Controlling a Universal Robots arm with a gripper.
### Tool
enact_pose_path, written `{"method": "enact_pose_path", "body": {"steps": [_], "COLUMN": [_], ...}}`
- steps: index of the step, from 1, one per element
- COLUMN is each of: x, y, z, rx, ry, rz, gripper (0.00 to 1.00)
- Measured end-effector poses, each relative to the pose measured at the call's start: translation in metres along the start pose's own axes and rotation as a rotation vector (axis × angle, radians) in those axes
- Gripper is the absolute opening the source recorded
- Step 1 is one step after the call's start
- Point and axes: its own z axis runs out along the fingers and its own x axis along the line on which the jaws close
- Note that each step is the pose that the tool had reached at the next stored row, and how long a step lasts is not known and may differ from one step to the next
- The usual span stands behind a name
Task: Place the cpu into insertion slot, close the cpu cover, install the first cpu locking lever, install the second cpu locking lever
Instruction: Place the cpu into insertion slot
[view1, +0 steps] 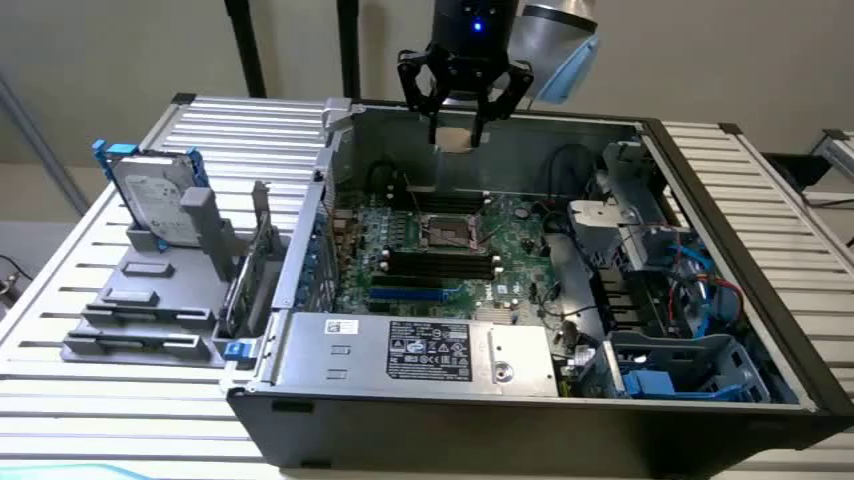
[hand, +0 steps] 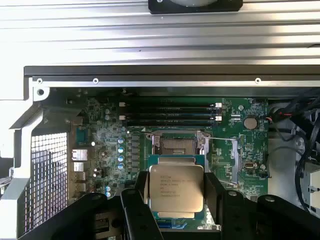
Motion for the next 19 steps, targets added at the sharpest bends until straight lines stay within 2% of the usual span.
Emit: {"method": "enact_pose_path", "body": {"steps": [19], "x": [-0.0010], "y": [0.0000], "z": [0.0009], "rx": [0.0001], "ry": [0.0000], "rz": [0.000], "gripper": [0.55]}}
